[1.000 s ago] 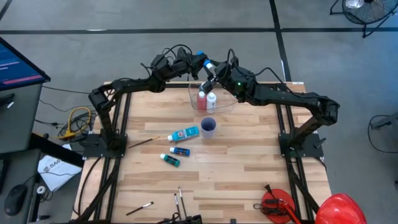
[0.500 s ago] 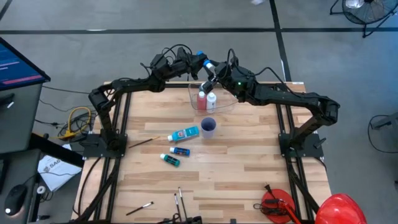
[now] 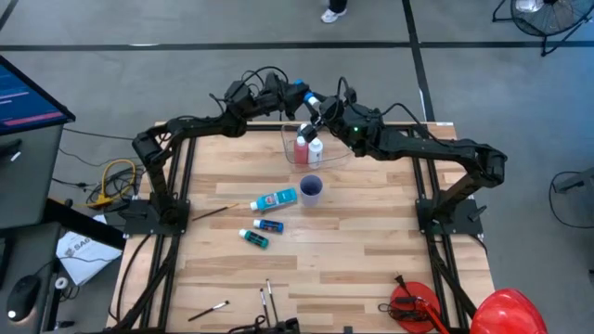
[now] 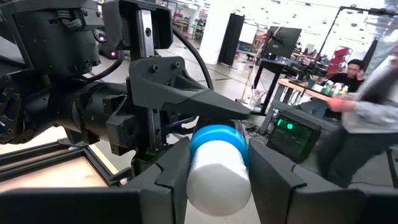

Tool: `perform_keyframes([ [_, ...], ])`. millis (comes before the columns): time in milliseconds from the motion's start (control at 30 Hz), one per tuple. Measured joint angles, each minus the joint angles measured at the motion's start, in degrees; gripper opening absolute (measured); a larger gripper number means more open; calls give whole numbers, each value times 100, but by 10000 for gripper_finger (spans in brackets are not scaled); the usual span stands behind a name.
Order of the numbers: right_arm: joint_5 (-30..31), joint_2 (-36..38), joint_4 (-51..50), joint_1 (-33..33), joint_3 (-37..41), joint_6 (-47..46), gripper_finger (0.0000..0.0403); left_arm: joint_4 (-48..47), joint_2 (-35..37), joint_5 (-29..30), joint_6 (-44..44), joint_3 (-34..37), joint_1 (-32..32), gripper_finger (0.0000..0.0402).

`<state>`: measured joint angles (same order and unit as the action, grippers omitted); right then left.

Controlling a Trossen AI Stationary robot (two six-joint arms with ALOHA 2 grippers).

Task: Pick & Place Paint Supplies
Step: Adjust the blue paint bottle in the transparent bin

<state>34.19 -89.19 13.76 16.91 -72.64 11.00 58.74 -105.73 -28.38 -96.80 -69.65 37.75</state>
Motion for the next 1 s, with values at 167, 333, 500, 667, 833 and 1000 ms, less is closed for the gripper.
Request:
perform_keyframes([
  [167,80,0,-23,-80,0,6,121,4,0,-377,88,0,33,168],
  [333,253,0,-116,-188,0,-9,121,-52,0,-466,383,0,38,172],
  [500,478,44,-283,-295,0,-127,121,-220,2,-407,404,1,38,172],
  [667,531,136,-445,-345,17,-255,121,-379,15,-324,497,0,31,178],
  [833,597,216,-571,-357,15,-378,121,-634,15,-136,510,0,59,215],
  [1000,570,216,-593,-361,11,-505,116,-922,0,-115,503,11,55,287],
])
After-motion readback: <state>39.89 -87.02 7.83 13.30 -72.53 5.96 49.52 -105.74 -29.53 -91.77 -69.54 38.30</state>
